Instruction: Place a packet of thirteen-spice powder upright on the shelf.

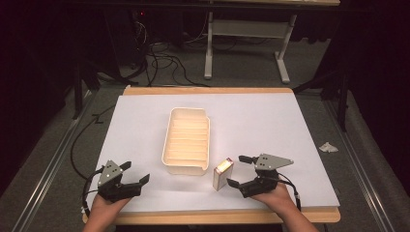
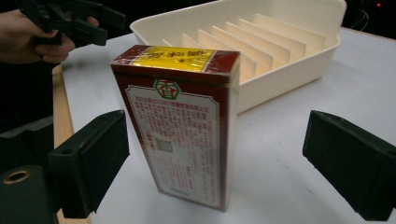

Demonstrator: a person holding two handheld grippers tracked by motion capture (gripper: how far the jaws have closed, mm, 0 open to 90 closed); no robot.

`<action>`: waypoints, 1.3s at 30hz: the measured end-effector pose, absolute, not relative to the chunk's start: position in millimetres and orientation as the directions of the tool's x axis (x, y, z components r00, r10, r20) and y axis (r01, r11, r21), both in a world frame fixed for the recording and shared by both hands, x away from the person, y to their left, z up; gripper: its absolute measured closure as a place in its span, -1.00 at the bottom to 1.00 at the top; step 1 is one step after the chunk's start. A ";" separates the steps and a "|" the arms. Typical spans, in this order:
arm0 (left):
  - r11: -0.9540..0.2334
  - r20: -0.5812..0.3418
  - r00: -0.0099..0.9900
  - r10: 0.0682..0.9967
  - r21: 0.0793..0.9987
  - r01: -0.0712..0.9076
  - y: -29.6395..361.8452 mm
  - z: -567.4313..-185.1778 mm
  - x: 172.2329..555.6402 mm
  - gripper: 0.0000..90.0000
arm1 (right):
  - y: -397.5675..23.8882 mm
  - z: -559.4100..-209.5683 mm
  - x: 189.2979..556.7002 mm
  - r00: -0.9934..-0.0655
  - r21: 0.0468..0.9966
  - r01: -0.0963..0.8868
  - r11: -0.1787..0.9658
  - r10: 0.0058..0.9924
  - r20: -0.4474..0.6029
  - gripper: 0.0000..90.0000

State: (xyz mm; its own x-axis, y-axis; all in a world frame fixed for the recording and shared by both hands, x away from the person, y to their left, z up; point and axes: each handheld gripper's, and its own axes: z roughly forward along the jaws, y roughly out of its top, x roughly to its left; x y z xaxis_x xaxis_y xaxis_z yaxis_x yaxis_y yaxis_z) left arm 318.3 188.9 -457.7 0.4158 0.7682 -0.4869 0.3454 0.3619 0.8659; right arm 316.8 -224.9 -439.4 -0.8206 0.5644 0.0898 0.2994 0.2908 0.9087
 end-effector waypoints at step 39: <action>0.353 -0.485 0.416 0.769 0.865 0.357 187.8 -459.9 319.2 -0.65 | -189.7 -449.1 320.4 -0.837 0.896 0.278 0.345 0.544 0.050 -0.39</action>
